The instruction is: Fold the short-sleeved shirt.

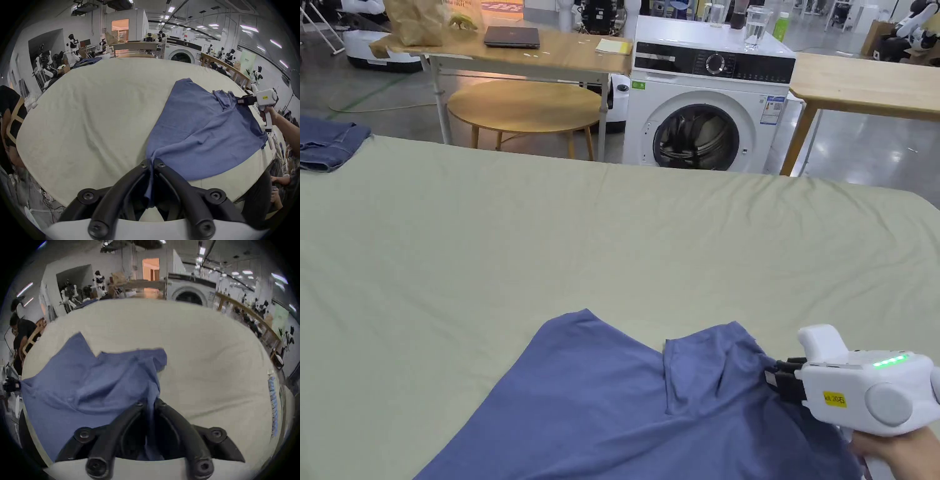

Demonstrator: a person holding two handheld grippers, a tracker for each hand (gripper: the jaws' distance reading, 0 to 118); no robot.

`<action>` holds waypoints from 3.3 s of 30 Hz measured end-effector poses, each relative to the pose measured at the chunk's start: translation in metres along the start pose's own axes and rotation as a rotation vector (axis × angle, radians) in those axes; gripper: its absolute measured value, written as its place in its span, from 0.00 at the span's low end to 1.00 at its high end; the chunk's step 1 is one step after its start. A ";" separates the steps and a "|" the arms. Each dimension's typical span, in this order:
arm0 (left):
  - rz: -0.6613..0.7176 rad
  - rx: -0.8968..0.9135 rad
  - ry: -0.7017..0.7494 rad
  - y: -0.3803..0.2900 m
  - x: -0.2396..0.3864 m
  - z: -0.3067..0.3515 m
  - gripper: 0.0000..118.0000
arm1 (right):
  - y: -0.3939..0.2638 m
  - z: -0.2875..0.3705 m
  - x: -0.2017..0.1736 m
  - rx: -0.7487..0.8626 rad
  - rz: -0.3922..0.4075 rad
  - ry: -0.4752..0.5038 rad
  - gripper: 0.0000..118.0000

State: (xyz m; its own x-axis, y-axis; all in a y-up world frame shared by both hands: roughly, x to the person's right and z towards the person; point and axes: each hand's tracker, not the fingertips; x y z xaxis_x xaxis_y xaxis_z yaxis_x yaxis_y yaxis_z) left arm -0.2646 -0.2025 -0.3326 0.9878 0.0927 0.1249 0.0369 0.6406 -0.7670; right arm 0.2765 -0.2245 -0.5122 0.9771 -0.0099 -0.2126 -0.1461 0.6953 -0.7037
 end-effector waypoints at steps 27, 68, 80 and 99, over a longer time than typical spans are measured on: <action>-0.081 0.596 0.189 0.299 0.023 0.107 0.00 | 0.185 0.317 -0.041 0.748 -0.023 -0.406 0.04; -0.164 0.664 0.143 0.255 0.050 0.085 0.00 | 0.107 0.306 -0.029 0.835 -0.053 -0.449 0.04; 0.010 0.287 0.113 -0.056 0.012 0.020 0.00 | -0.218 0.214 -0.086 0.179 -0.221 -0.332 0.04; -0.099 0.310 0.040 -0.076 0.067 0.076 0.00 | -0.172 0.261 -0.219 0.398 -0.129 -0.332 0.00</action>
State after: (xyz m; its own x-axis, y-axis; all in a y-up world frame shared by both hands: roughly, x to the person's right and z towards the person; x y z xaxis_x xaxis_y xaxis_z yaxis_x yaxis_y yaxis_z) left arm -0.2123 -0.1869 -0.2183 0.9872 -0.0077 0.1594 0.0911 0.8473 -0.5233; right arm 0.1278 -0.1542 -0.1680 0.9891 0.0694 0.1298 -0.0143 0.9230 -0.3847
